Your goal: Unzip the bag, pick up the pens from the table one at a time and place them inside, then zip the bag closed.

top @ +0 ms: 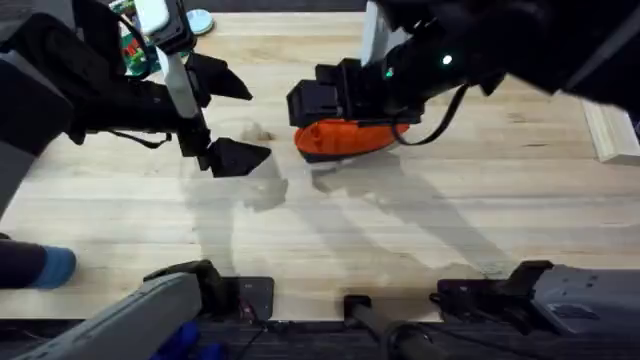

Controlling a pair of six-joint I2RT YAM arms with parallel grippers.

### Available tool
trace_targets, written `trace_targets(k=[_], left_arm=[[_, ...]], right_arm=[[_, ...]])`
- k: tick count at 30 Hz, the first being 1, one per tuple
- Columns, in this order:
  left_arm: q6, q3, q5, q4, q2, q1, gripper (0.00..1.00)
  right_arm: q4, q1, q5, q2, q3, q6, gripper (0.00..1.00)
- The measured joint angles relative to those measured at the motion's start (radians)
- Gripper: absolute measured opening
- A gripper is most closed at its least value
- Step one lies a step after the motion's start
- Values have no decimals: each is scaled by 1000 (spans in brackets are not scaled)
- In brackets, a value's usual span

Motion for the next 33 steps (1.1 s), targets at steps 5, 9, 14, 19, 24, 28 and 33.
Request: trace_targets(k=[5,9,14,19,24,28,33], left_arm=[[0,0,0,0,0,0,993],[0,0,0,0,0,0,993],[0,0,0,0,0,0,993],[0,0,0,0,0,0,993],[0,0,0,0,0,0,993],[0,0,0,0,0,0,993],[0,0,0,0,0,0,993]], right_arm=[[82,29,10,-5,-63,57,996],[95,55,47,-5,-72,85,996],[96,79,84,-5,-73,113,995],[99,107,134,-5,-73,122,995],[105,127,154,-5,-73,147,996],[114,139,174,10,-73,189,995],[91,156,248,51,-73,277,996]])
